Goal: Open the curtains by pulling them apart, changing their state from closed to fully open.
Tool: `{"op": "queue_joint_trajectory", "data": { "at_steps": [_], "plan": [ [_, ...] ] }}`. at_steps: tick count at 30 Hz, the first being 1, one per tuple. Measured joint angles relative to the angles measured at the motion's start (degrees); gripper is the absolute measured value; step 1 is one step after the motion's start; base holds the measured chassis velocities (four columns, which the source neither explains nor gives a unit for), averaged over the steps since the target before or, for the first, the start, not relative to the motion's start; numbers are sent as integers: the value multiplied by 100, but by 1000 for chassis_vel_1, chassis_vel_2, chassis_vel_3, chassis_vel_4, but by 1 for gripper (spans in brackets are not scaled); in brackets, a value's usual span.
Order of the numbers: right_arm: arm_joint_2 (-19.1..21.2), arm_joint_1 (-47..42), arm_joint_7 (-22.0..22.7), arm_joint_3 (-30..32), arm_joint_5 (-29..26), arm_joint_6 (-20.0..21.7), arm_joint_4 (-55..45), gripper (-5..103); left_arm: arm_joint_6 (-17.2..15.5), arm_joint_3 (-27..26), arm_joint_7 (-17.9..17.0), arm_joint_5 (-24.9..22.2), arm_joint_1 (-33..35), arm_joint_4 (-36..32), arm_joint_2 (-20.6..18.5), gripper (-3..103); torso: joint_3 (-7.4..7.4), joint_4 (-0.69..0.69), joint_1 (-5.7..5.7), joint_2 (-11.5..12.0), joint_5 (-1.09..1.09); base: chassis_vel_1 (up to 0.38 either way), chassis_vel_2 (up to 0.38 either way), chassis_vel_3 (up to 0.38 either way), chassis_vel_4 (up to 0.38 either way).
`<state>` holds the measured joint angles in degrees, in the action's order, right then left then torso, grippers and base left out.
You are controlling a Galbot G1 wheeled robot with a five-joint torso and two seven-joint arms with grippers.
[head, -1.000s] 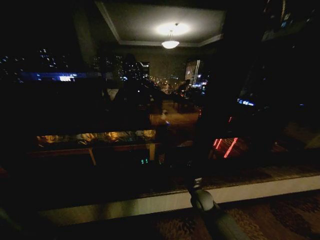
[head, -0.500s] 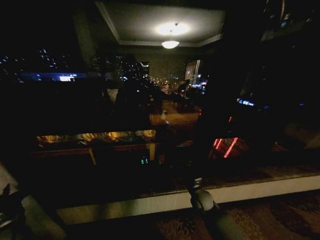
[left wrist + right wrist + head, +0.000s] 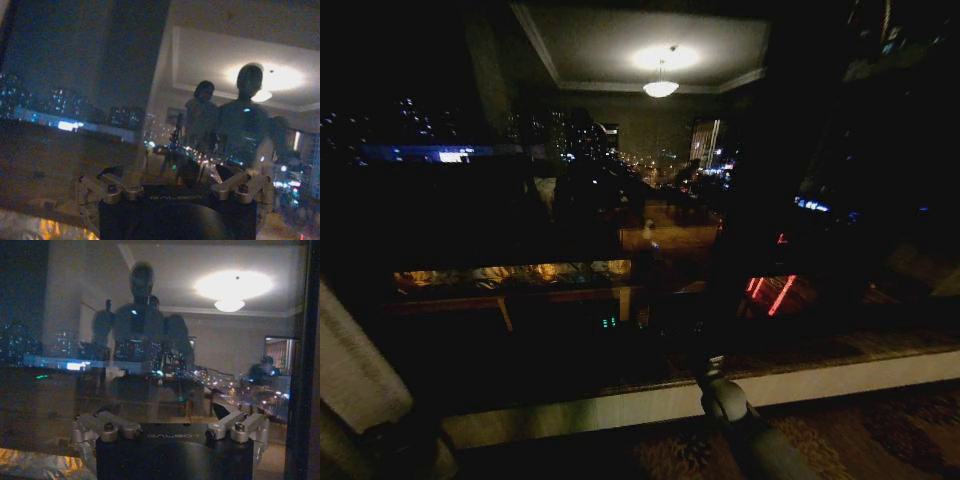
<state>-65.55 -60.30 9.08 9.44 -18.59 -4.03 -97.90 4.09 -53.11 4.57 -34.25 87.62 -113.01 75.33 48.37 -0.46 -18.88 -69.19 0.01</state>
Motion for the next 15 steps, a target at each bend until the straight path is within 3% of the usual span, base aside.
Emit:
{"op": "queue_joint_trajectory", "data": {
  "at_steps": [5,15],
  "plan": [
    [0,0,0,0,0,0,0,100,-120,279,-259,347,-98,-16,79,100,0,0,0,0,-2,0,0,0,0],
    [0,0,0,0,0,0,0,100,90,384,-180,611,-131,93,17,100,0,0,0,0,-2,0,0,0,0]
  ]
}}
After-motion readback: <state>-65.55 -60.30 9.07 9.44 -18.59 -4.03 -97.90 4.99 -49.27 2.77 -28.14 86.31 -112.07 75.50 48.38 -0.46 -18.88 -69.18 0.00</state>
